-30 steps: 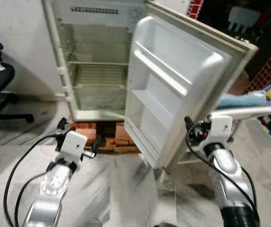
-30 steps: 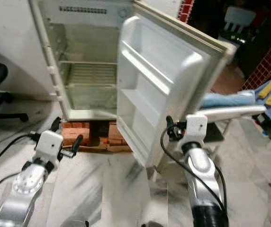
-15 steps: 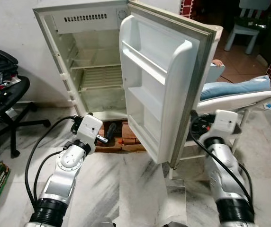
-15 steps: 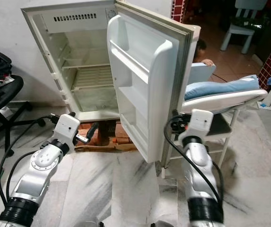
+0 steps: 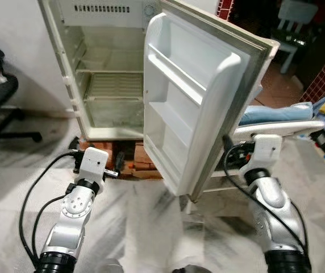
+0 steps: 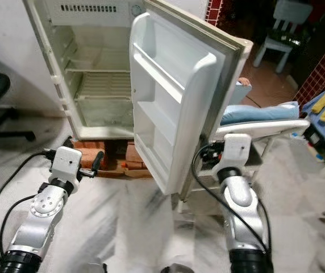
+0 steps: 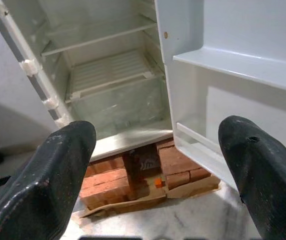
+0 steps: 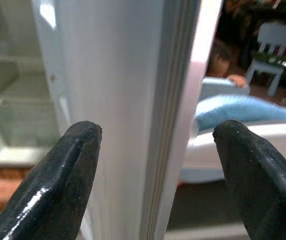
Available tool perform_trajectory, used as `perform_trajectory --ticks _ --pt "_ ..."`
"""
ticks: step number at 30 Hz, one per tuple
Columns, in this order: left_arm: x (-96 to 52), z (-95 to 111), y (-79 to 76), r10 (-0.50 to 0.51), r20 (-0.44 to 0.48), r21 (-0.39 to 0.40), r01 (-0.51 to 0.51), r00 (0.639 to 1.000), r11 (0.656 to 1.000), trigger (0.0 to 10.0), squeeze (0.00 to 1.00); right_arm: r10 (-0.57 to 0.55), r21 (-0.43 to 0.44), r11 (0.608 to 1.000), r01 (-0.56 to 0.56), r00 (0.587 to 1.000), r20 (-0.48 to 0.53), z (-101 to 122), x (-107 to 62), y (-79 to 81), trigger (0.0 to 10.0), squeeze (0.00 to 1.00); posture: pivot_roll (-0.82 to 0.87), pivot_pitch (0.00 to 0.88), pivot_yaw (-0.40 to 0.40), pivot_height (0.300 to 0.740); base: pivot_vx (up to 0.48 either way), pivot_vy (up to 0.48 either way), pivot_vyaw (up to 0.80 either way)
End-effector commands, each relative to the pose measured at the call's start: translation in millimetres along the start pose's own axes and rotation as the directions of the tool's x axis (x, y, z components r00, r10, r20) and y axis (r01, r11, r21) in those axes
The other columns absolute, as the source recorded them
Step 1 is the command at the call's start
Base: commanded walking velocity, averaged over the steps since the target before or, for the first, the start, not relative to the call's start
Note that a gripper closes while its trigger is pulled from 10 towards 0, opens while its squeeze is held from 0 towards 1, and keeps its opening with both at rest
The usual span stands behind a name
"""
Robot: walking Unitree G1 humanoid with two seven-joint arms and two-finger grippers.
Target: Restocking fridge
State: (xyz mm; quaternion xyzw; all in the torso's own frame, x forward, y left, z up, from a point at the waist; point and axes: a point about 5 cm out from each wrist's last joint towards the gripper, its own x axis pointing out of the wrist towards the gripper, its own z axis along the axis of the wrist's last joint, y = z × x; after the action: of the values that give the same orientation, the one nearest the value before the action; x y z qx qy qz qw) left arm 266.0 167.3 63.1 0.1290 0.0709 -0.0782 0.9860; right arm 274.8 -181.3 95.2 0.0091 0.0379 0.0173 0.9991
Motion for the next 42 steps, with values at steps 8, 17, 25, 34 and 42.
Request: perform_trajectory --ticks 8,17,25,34,42 --pt "-11.8 -8 5.2 0.020 -0.025 -0.019 -0.020 0.999 1.000 10.0 0.00 0.006 -0.001 1.000 -0.006 1.000 0.000 0 11.5 4.4 10.0 0.00 0.15 0.000 -0.082 0.740 0.000 0.000 0.00" --pt "-8.1 -5 1.2 -0.033 -0.010 -0.016 0.033 0.999 0.999 10.0 0.00 -0.021 0.000 1.000 0.021 1.000 0.008 0 15.4 1.0 10.0 0.00 0.13 0.000 -0.064 0.740 0.109 -0.218 0.00" --pt "-12.3 -5 -0.7 -0.026 -0.019 -0.050 0.025 0.999 0.998 10.0 0.00 -0.005 -0.003 1.000 0.006 1.000 0.014 1 18.1 3.3 10.0 0.00 0.13 0.000 -0.071 0.740 0.152 -0.399 0.00" --pt "-14.7 -6 1.5 0.002 -0.024 -0.043 -0.003 1.000 0.999 10.0 0.00 0.022 -0.007 1.000 -0.022 1.000 0.012 1 22.0 5.6 10.0 0.00 0.14 0.000 -0.066 0.740 0.000 -0.225 0.00" --pt "-22.4 -17 14.2 0.152 -0.138 -0.155 -0.173 0.979 0.973 10.0 0.00 0.068 -0.052 0.996 -0.066 0.997 0.043 8 30.9 6.8 10.0 0.00 0.14 0.000 -0.068 0.740 0.000 0.000 0.40"
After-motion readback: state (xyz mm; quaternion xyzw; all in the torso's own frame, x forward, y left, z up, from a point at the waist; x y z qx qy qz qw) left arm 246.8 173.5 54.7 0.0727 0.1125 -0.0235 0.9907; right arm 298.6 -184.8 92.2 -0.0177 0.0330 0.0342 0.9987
